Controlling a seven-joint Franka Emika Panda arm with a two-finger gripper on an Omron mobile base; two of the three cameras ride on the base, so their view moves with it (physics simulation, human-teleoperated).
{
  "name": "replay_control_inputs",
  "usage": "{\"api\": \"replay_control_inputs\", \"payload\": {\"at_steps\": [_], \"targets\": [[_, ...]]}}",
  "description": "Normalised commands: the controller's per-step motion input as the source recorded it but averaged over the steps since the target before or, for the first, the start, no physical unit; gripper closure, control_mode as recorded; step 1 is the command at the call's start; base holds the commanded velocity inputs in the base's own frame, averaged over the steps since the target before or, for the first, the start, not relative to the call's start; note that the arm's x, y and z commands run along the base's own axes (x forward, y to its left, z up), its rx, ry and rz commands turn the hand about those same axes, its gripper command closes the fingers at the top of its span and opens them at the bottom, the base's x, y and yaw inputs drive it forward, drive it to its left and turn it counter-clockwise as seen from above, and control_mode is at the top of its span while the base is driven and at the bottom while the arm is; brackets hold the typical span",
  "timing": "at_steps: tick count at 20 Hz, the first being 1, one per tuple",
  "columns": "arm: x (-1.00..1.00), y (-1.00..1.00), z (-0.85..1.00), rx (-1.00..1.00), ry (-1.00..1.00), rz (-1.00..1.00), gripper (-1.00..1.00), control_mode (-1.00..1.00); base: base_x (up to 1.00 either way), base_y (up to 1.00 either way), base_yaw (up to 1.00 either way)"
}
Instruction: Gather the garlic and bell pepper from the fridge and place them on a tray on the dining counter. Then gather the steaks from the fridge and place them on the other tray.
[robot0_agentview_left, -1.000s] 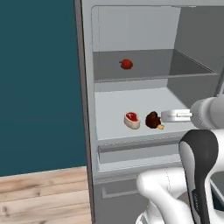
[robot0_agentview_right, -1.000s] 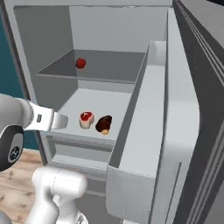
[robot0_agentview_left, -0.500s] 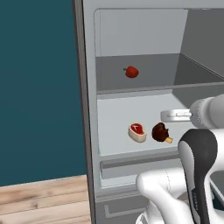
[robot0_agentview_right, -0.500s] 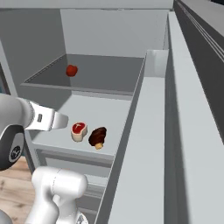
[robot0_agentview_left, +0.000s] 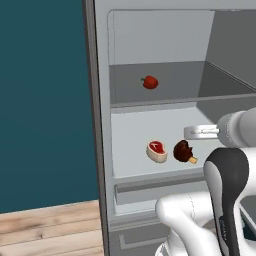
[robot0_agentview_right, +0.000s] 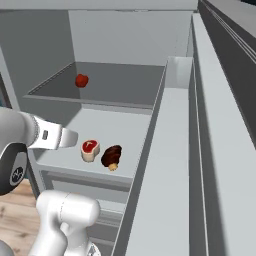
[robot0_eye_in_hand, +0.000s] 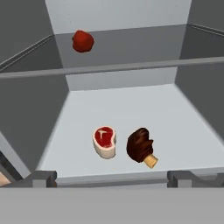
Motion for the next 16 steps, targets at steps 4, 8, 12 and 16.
{"api": "replay_control_inputs", "payload": {"at_steps": [4, 8, 12, 16], "targets": [[0.0, 0.0, 0.0, 0.0, 0.0, 0.0, -1.0, 1.0, 0.1, 0.0, 0.0], [0.0, 0.0, 0.22, 0.0, 0.0, 0.0, -1.0, -1.0, 0.0, 0.0, 0.0], [0.0, 0.0, 0.53, 0.0, 0.0, 0.03, -1.0, -1.0, 0.0, 0.0, 0.0], [0.1, 0.0, 0.59, 0.0, 0.0, 0.09, -1.0, -1.0, 0.0, 0.0, 0.0]]}}
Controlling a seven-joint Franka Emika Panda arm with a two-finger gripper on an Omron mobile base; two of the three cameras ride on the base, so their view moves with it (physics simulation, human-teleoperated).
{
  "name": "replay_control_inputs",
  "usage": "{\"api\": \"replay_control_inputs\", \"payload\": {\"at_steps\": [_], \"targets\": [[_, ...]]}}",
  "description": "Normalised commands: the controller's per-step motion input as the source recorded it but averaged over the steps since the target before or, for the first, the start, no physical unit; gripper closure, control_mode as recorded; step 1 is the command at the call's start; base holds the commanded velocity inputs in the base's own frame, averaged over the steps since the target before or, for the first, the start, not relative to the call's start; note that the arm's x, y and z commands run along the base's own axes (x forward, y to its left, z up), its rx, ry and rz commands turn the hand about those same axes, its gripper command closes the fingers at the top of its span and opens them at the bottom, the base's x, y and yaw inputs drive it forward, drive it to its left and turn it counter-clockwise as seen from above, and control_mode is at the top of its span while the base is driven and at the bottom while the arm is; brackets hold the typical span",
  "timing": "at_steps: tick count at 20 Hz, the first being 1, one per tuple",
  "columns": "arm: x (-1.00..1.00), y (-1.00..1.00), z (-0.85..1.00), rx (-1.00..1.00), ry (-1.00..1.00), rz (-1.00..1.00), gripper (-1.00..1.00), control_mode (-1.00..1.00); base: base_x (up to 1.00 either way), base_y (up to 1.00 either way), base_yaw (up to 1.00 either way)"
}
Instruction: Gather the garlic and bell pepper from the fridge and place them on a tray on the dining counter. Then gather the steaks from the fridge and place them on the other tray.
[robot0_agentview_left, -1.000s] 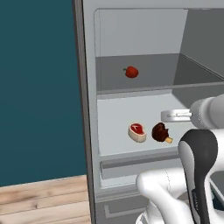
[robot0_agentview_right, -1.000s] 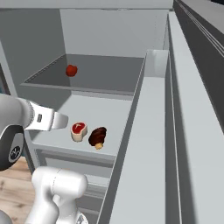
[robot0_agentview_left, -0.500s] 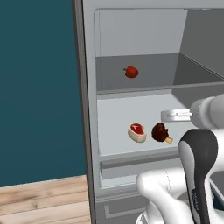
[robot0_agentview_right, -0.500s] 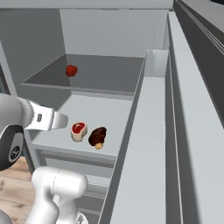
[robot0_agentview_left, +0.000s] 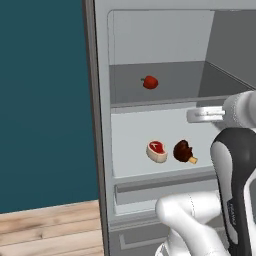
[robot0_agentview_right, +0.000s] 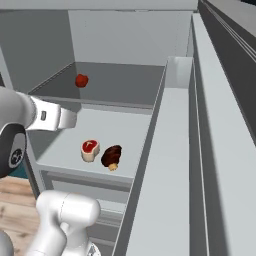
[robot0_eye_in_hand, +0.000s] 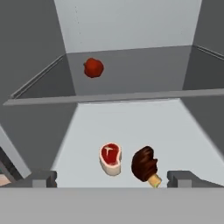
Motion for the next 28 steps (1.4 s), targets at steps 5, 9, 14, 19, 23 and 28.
{"api": "replay_control_inputs", "payload": {"at_steps": [5, 9, 14, 19, 23, 28], "targets": [[0.36, 0.0, 0.4, 0.0, 0.0, 0.13, -1.0, -1.0, 0.0, 0.0, 0.0], [0.56, 0.08, 0.08, -0.01, 0.05, 0.03, -1.0, -1.0, 0.0, 0.0, 0.0], [0.6, 0.11, 0.0, -0.01, 0.0, 0.0, -1.0, -1.0, 0.0, 0.0, 0.0], [0.62, 0.01, -0.03, 0.0, 0.0, 0.0, -1.0, -1.0, 0.0, 0.0, 0.0], [0.59, 0.16, -0.14, 0.0, 0.0, 0.04, -1.0, -1.0, 0.0, 0.0, 0.0], [0.65, 0.3, -0.17, 0.0, 0.0, 0.04, -1.0, -1.0, 0.0, 0.0, 0.0]]}}
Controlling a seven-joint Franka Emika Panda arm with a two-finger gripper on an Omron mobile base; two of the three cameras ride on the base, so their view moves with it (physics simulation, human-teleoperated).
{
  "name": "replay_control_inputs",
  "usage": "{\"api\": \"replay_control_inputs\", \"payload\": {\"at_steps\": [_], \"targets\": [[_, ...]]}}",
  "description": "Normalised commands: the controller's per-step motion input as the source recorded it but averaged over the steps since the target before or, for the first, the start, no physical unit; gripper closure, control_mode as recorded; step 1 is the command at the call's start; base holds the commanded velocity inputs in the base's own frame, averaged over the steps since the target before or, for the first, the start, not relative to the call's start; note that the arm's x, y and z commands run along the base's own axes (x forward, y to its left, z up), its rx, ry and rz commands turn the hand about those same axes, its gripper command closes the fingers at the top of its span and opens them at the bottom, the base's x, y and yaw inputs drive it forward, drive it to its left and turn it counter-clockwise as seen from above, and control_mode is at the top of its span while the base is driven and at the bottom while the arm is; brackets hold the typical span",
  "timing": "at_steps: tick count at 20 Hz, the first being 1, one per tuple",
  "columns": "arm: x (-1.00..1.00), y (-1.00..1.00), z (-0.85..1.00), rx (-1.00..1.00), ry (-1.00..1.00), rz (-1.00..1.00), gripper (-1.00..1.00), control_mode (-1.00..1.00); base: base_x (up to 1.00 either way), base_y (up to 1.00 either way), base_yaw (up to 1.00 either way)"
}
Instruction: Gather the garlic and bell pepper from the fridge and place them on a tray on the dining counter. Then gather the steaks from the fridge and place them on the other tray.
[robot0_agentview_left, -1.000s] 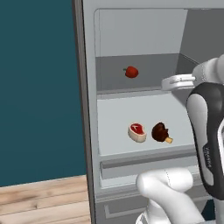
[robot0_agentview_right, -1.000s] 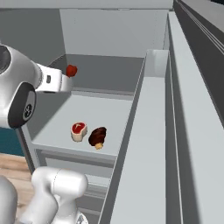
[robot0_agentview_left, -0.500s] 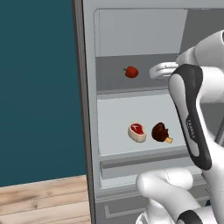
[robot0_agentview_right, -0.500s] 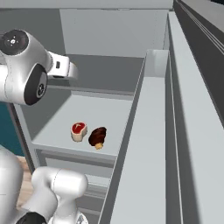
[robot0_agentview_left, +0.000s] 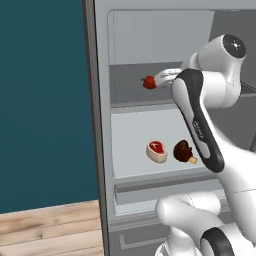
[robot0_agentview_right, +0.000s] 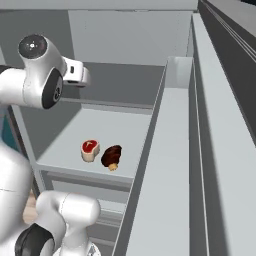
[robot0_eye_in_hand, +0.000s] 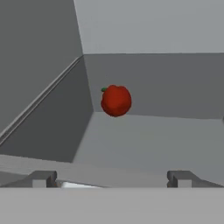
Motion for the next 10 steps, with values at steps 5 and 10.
{"api": "replay_control_inputs", "payload": {"at_steps": [5, 10], "targets": [[0.64, 0.03, -0.12, 0.0, 0.0, 0.01, -1.0, -1.0, 0.0, 0.0, 0.0], [0.6, 0.01, -0.08, 0.0, 0.0, 0.0, -1.0, -1.0, 0.0, 0.0, 0.0]]}}
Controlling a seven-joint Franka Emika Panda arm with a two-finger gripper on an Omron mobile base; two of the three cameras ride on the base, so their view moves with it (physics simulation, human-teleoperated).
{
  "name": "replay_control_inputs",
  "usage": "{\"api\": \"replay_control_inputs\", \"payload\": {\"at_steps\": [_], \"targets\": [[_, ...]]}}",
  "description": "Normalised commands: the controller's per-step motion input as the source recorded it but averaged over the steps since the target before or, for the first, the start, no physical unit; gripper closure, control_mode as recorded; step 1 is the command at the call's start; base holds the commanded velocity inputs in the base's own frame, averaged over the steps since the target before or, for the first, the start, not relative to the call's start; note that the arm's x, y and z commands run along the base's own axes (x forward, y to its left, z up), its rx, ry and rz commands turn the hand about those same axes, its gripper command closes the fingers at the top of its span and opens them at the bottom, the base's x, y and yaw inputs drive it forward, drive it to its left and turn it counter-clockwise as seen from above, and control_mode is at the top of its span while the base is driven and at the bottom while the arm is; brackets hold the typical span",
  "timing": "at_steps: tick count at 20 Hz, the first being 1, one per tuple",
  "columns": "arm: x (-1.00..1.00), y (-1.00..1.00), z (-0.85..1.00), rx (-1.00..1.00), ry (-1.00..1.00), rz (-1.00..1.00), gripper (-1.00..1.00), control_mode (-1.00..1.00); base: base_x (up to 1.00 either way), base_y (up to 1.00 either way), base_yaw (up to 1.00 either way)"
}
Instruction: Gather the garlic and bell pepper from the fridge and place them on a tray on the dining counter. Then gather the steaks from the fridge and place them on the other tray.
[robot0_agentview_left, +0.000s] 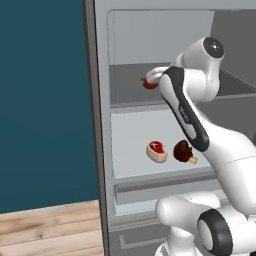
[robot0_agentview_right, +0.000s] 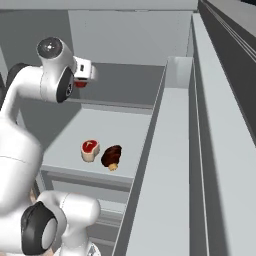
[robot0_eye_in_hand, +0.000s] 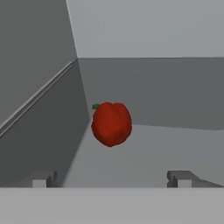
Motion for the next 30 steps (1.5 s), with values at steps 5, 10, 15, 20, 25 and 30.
{"api": "replay_control_inputs", "payload": {"at_steps": [5, 10, 15, 20, 25, 30], "targets": [[0.58, 0.1, -0.09, 0.0, 0.02, 0.0, -1.0, -1.0, 0.0, 0.0, 0.0], [0.52, 0.11, -0.12, 0.0, 0.04, 0.0, -1.0, -1.0, 0.0, 0.0, 0.0], [0.4, 0.08, -0.15, 0.0, 0.08, 0.0, -1.0, -1.0, 0.0, 0.0, 0.0], [0.39, 0.08, -0.15, 0.0, 0.08, 0.0, -1.0, -1.0, 0.0, 0.0, 0.0], [0.24, 0.05, -0.21, 0.0, 0.12, 0.0, -1.0, -1.0, 0.0, 0.0, 0.0], [-0.01, 0.01, -0.4, -0.02, 0.23, 0.0, -1.0, -1.0, 0.0, 0.0, 0.0]]}}
